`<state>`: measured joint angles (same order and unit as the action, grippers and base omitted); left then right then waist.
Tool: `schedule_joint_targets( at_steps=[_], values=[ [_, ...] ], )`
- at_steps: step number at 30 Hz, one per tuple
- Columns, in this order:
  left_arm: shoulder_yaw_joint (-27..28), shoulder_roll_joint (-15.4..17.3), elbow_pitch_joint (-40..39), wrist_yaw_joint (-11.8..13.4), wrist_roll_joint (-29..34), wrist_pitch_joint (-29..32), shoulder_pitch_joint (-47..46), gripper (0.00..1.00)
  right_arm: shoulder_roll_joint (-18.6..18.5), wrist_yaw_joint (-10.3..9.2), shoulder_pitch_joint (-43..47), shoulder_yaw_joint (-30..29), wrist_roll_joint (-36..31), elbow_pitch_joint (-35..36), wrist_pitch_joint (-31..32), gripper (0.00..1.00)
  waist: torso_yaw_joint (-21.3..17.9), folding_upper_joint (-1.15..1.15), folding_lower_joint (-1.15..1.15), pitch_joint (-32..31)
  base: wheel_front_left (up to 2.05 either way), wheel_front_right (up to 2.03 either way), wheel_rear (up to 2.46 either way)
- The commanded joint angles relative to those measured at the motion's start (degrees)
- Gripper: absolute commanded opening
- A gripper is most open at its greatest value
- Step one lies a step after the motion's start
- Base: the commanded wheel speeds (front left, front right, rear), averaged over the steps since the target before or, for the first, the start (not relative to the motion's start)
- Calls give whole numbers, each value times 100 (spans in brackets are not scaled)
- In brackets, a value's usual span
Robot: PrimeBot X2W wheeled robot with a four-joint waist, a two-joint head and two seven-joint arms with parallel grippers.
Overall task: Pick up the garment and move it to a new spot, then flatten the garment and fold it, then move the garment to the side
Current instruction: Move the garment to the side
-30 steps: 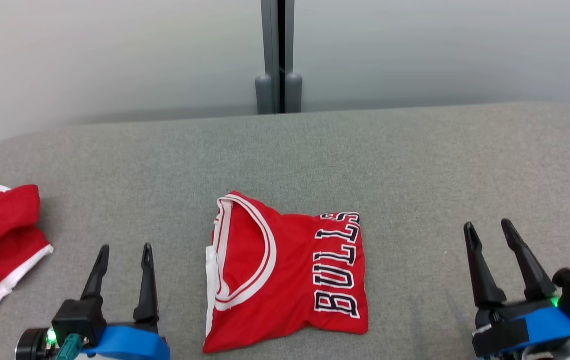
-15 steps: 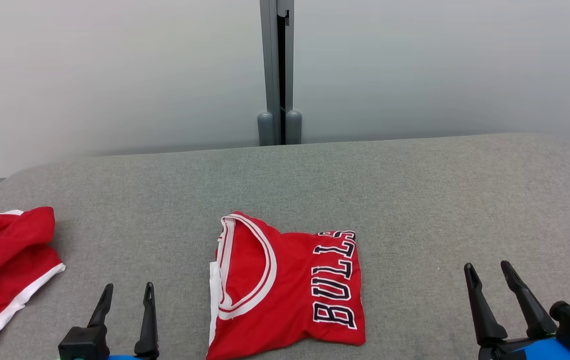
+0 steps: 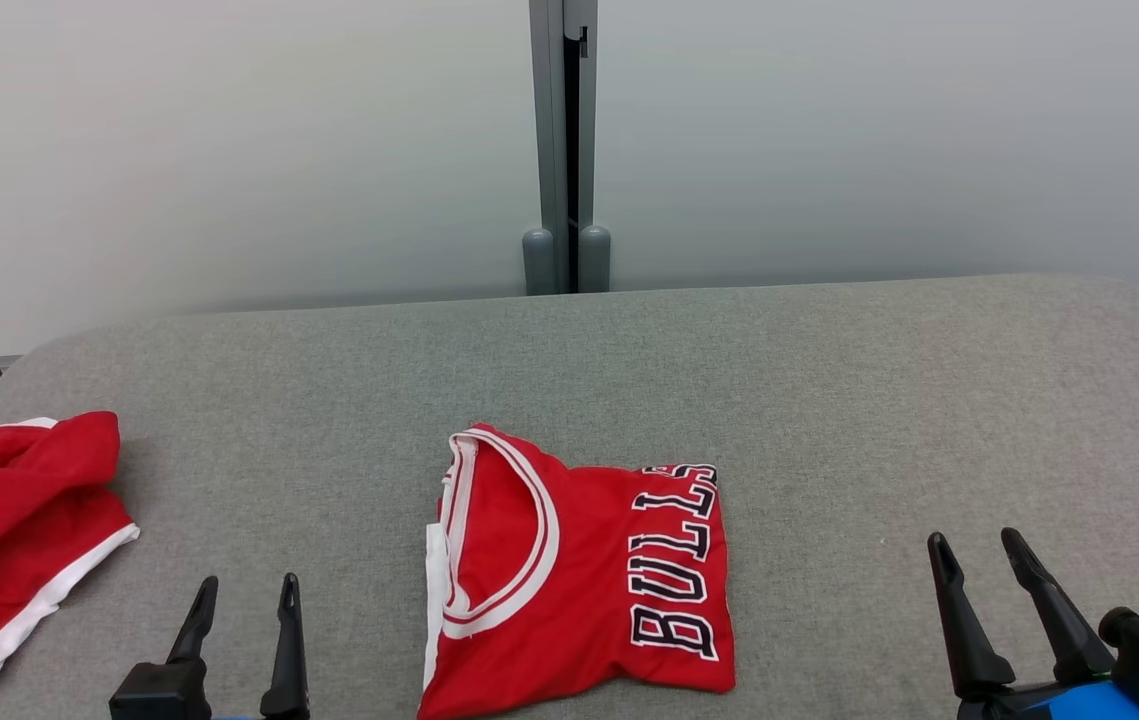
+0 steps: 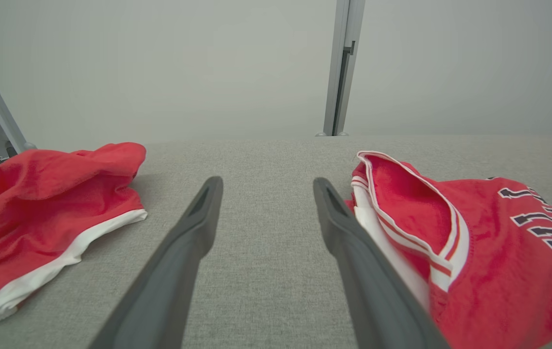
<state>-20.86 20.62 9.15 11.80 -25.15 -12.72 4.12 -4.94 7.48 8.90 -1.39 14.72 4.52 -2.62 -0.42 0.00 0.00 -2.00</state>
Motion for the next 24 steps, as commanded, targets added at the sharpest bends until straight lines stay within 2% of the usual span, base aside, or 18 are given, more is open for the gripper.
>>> schedule_joint_targets(
  at_steps=[1,10,14,19,24],
  values=[
    [36,30,20,4,-6,-51,-70,100,13,3,88,-18,-27,32,11,100,1,0,0,4,0,0,0],
    [58,8,-68,-17,116,-168,-282,100,2,3,-53,1,-55,-111,92,100,198,0,0,170,0,0,0],
    [86,-58,-169,-61,195,-212,-583,100,-56,3,-368,186,19,-370,117,100,442,0,0,562,0,0,0],
    [112,-218,-234,-136,336,-247,-988,100,-76,3,-830,560,176,-975,23,100,808,0,0,1046,0,0,0],
    [197,-401,-303,-263,502,-250,-1279,100,-28,3,-1296,808,308,-1905,-63,100,1098,0,0,1363,0,0,0]
  ],
)
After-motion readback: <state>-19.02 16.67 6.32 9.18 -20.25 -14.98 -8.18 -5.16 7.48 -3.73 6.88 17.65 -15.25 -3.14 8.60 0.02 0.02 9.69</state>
